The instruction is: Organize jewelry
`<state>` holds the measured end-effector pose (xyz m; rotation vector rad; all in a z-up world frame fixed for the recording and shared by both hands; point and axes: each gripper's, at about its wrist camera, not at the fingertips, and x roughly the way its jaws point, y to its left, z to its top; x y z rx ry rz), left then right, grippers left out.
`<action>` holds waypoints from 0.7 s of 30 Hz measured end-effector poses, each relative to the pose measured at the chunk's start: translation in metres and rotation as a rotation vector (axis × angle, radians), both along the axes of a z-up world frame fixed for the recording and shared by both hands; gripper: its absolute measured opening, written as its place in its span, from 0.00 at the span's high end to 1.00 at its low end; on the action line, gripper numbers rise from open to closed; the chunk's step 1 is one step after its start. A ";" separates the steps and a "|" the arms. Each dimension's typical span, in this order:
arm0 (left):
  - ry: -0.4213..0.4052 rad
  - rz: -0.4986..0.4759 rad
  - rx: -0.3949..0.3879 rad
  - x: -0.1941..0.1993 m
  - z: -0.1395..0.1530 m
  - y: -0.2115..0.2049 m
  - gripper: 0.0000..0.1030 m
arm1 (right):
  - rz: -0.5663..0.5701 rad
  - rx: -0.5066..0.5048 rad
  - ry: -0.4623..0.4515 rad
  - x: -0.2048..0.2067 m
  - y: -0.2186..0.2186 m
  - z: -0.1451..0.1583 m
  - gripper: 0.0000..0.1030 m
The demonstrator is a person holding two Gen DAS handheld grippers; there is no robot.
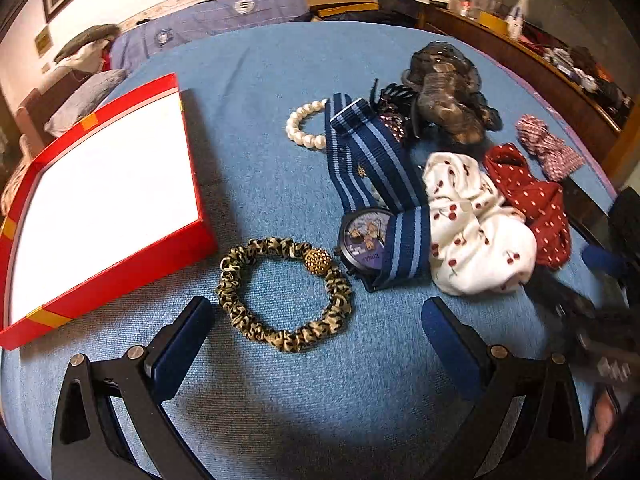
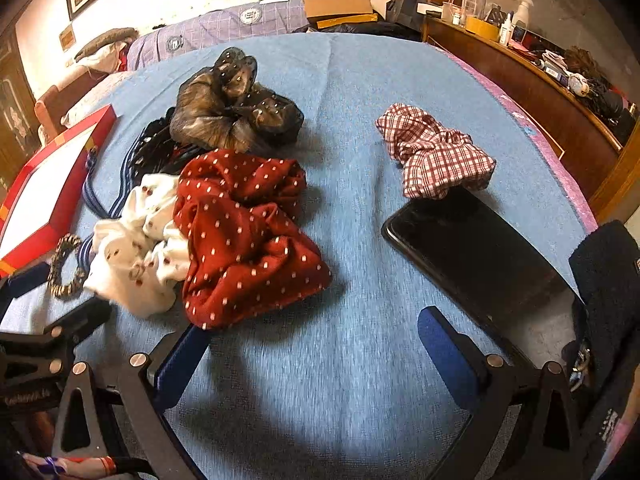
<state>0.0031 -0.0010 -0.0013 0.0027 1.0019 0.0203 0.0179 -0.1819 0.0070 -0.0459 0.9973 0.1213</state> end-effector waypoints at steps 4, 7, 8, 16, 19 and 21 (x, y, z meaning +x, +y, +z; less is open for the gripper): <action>-0.009 -0.005 0.000 -0.015 0.002 0.004 0.00 | -0.003 0.054 -0.031 -0.015 -0.013 0.011 0.00; -0.114 0.002 0.028 -0.038 0.022 0.005 0.00 | 0.007 0.067 -0.086 -0.031 -0.021 0.020 0.00; -0.149 0.003 0.040 -0.047 0.030 0.006 0.00 | 0.006 0.068 -0.108 -0.037 -0.023 0.023 0.00; -0.288 0.012 0.063 -0.087 0.069 0.011 0.00 | 0.001 0.213 -0.253 -0.067 -0.037 0.048 0.00; -0.314 0.008 0.069 -0.096 0.077 0.011 0.00 | 0.016 0.253 -0.281 -0.075 -0.036 0.058 0.00; -0.320 0.007 0.075 -0.098 0.080 0.011 0.00 | 0.026 0.243 -0.293 -0.082 -0.032 0.061 0.00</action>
